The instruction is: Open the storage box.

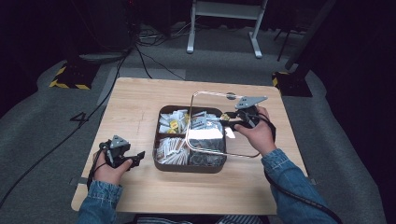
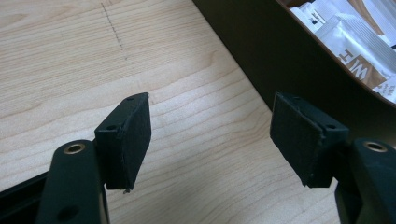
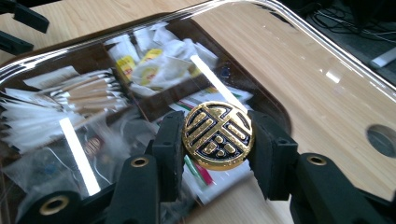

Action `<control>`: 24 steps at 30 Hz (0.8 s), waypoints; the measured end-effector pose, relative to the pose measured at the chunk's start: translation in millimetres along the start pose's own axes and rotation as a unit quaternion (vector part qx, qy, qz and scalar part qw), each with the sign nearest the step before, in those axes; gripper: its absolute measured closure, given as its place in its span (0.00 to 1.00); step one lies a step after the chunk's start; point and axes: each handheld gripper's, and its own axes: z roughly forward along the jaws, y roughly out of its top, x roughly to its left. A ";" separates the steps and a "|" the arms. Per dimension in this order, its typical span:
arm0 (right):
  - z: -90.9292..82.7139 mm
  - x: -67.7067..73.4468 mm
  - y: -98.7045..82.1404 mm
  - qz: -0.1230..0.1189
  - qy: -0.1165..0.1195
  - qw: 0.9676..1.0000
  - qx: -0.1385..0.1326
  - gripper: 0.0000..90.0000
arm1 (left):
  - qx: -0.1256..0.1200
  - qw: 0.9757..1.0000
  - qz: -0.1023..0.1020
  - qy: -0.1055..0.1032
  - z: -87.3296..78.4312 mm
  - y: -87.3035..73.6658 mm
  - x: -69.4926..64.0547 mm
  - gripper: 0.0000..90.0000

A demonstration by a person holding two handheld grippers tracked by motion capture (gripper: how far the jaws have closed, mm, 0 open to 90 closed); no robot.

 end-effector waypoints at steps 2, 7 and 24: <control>-6.1 -5.6 -4.6 0.003 -0.004 1.000 0.001 0.65 | 0.001 1.000 -0.002 0.000 0.1 -0.5 0.0 0.33; -17.8 -20.2 -18.7 0.016 -0.012 1.000 0.003 0.65 | 0.002 1.000 0.001 0.001 0.6 -1.0 -0.2 0.33; -46.0 -64.2 -66.9 0.036 -0.056 0.997 0.035 0.65 | 0.005 1.000 -0.003 0.002 2.1 -2.6 1.5 0.33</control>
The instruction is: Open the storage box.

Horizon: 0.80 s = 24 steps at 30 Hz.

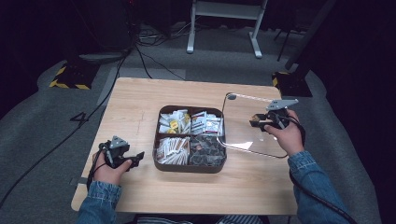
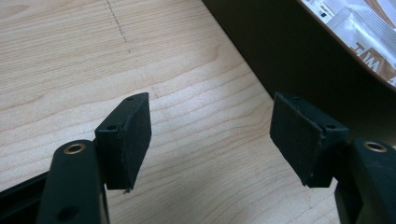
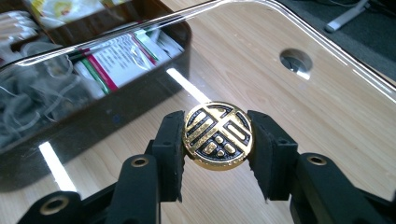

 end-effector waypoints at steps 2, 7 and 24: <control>-1.3 -4.4 -4.7 0.004 -0.003 1.000 0.001 0.65 | 0.000 1.000 0.000 0.000 0.0 0.0 -0.1 0.33; -3.2 -14.4 -16.2 0.005 -0.008 1.000 0.007 0.65 | 0.000 1.000 -0.002 0.001 0.0 -0.4 0.0 0.33; 17.2 -28.1 -53.9 0.012 -0.016 0.999 0.035 0.65 | 0.000 1.000 -0.001 0.000 0.6 -0.8 -0.4 0.33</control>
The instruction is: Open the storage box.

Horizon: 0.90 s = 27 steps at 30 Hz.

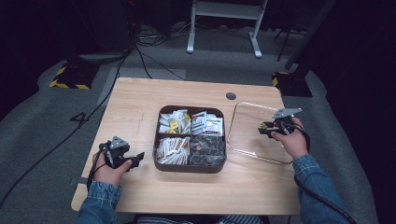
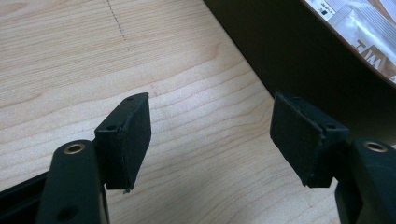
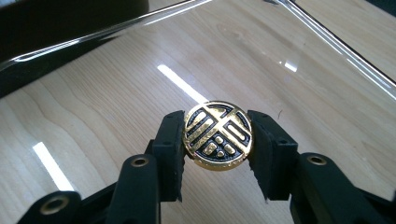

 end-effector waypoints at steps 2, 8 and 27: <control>3.6 1.0 -3.2 -0.001 -0.001 1.000 0.003 0.65 | 0.000 1.000 0.000 0.000 0.0 0.0 0.0 0.33; 16.0 3.7 -13.6 0.000 0.005 1.000 0.016 0.65 | 0.000 1.000 0.001 0.000 -1.1 0.6 -0.2 0.33; 30.5 3.7 -29.2 0.038 0.015 0.999 0.007 0.64 | 0.007 1.000 -0.003 -0.005 -0.4 1.0 -1.8 0.34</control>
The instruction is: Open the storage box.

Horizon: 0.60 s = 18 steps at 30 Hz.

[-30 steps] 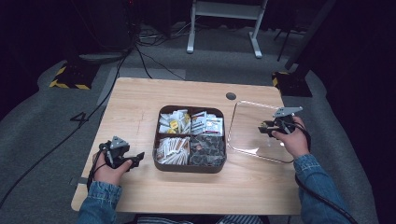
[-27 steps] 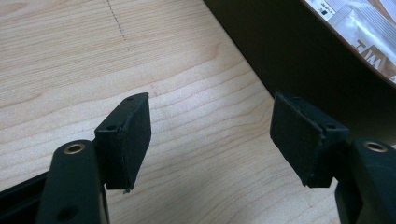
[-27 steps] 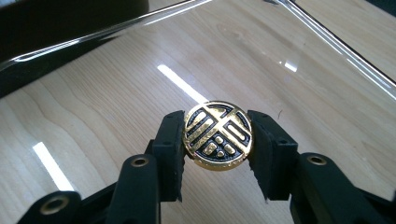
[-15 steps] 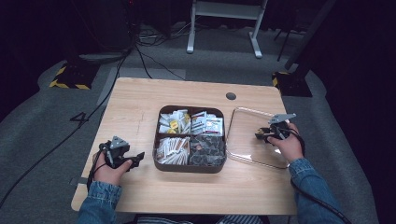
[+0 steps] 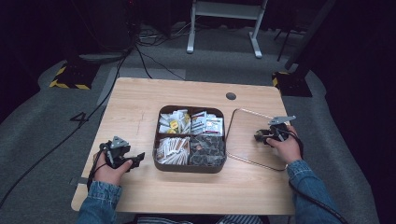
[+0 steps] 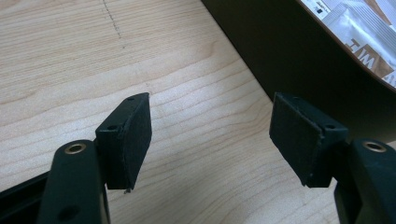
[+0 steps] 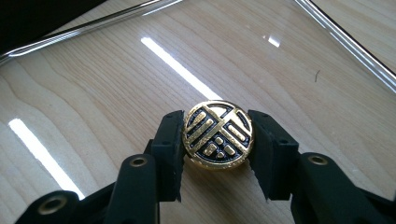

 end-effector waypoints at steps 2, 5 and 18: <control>-0.8 0.3 0.3 0.002 0.000 1.000 -0.005 0.61 | 0.000 1.000 0.000 0.000 -0.1 0.0 0.0 0.34; -2.0 1.0 1.4 0.005 0.000 1.000 -0.011 0.56 | 0.000 1.000 0.000 0.000 -0.2 0.0 -0.1 0.34; -33.9 35.4 6.8 0.052 -0.001 0.995 -0.083 0.44 | -0.010 1.000 0.015 -0.007 -6.5 4.6 -12.8 0.33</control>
